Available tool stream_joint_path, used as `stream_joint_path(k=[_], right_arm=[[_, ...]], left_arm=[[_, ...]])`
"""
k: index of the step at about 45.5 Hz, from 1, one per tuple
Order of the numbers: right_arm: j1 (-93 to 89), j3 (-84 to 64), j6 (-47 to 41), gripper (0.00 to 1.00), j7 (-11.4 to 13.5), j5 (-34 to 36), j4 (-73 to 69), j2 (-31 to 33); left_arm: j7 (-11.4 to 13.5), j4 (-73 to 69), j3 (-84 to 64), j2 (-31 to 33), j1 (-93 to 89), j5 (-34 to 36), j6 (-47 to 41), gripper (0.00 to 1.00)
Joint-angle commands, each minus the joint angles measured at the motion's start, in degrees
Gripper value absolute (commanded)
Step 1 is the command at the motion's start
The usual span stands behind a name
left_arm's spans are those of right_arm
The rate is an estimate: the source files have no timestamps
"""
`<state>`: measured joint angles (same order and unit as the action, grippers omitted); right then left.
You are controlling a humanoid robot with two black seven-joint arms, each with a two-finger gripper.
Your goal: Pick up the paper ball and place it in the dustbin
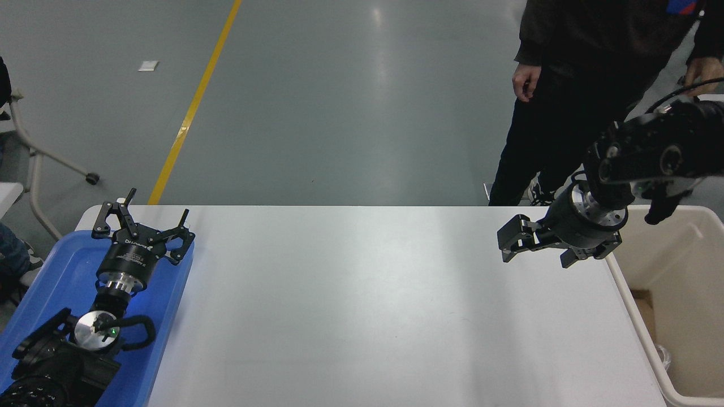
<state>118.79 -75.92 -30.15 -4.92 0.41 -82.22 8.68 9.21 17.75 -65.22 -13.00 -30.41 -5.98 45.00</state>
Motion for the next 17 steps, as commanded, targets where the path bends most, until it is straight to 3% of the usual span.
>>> stream_joint_path(k=[1, 17], right_arm=[[6.5, -1.4, -0.3, 1.0, -0.1, 3.7, -5.5, -4.1], [8.8, -1.6, -0.3, 1.0, -0.3, 3.8, -8.9, -4.3]], left_arm=[[0.1, 0.0, 0.0, 0.0, 0.0, 0.0, 0.0, 0.99], [0.1, 0.0, -0.1, 0.1, 0.1, 0.0, 0.0, 0.99]])
